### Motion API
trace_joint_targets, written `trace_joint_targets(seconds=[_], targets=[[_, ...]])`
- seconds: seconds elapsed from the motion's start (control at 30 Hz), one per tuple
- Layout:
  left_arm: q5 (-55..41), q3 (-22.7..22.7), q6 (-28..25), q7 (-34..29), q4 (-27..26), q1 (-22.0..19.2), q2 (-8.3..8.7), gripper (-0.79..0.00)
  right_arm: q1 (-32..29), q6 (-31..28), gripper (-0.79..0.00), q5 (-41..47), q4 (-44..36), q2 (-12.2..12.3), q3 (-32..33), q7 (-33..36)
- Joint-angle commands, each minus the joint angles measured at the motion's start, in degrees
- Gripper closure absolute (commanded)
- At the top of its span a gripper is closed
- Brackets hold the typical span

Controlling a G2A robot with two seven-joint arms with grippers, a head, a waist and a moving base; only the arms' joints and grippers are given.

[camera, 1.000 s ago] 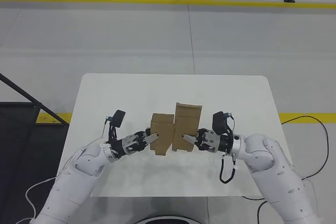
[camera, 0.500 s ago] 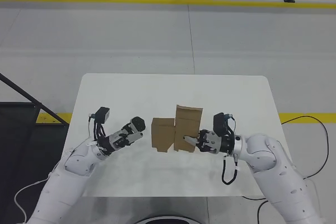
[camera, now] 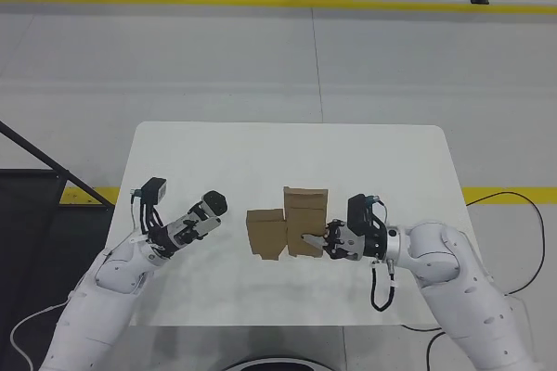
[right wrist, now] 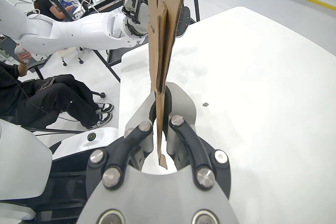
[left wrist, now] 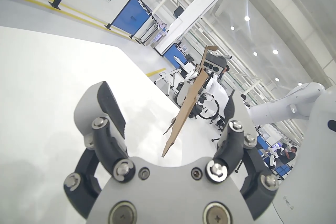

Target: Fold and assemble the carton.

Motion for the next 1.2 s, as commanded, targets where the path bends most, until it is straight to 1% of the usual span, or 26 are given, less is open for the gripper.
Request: trace_joint_targets(seconds=[0.0,0.27,0.33,0.53,0.67,0.83,1.07,1.17], targets=[[0.0,0.0,0.0,0.0,0.0,0.0,0.0,-0.785,0.0,0.0,0.0,0.0,0.0,0.0,0.0,0.0],[0.2,0.3,0.7,-0.1,-0.6,0.1,-0.02,-0.785,0.0,0.0,0.0,0.0,0.0,0.0,0.0,0.0],[0.2,0.5,1.0,0.3,-0.9,-0.1,-0.03,-0.785,-0.6,0.9,0.0,-0.6,-0.5,0.0,-0.2,-0.7],[-2.9,2.5,0.0,-0.2,0.4,-2.8,-0.24,-0.785,0.0,1.5,0.0,-1.6,-0.5,-0.2,-1.7,-1.0],[-6.5,3.3,0.0,-0.9,-0.1,-4.0,-0.42,-0.785,1.0,1.5,0.0,-1.6,-0.2,-0.3,-3.0,-0.3],[-9.9,4.3,0.0,-4.3,0.4,-5.5,-0.74,-0.785,2.6,2.0,0.0,-1.3,0.4,-0.5,-4.7,0.1],[-16.5,5.1,0.0,-15.2,-0.8,-7.3,-1.03,-0.785,4.3,2.3,0.0,-0.2,1.6,-0.8,-6.6,0.8],[-15.7,5.9,0.0,-15.2,-1.7,-7.8,-0.8,-0.785,5.0,2.5,0.0,0.2,2.0,-0.9,-7.3,1.1]])
